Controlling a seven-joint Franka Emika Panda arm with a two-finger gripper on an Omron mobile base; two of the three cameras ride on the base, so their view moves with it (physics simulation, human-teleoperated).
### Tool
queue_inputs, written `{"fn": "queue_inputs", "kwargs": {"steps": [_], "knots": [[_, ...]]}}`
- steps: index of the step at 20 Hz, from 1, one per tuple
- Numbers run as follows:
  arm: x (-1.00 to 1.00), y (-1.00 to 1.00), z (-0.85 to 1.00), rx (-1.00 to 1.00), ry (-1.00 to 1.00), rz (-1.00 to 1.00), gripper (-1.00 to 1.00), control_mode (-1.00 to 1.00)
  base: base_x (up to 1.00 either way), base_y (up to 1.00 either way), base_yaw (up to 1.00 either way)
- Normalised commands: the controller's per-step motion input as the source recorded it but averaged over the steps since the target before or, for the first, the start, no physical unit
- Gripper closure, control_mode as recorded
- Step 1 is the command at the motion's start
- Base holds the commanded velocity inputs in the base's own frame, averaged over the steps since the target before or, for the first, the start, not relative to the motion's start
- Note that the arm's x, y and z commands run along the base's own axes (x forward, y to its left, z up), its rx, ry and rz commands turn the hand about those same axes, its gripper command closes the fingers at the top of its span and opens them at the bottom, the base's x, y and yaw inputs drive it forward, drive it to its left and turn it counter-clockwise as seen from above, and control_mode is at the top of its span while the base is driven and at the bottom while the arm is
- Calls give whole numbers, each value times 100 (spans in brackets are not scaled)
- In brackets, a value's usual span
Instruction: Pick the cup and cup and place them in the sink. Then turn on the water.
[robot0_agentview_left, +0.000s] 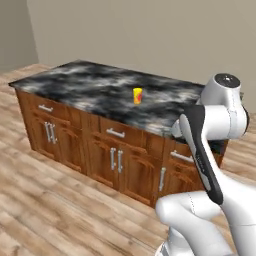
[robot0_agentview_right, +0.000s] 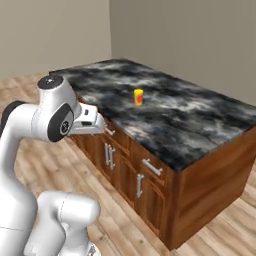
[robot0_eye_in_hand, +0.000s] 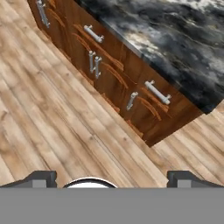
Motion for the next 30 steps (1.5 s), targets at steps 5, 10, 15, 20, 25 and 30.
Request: {"fn": "queue_inputs", "kwargs": {"steps": [5, 10, 15, 20, 25, 30], "knots": [[0, 0, 0, 0, 0, 0, -100, 100, 53, 36, -53], [0, 0, 0, 0, 0, 0, -100, 100, 44, 49, -48], [0, 0, 0, 0, 0, 0, -100, 100, 18, 69, -40], [0, 0, 0, 0, 0, 0, -100, 100, 16, 90, -36], [0, 0, 0, 0, 0, 0, -100, 100, 17, 91, -30], [0, 0, 0, 0, 0, 0, -100, 100, 31, 77, -23]]}}
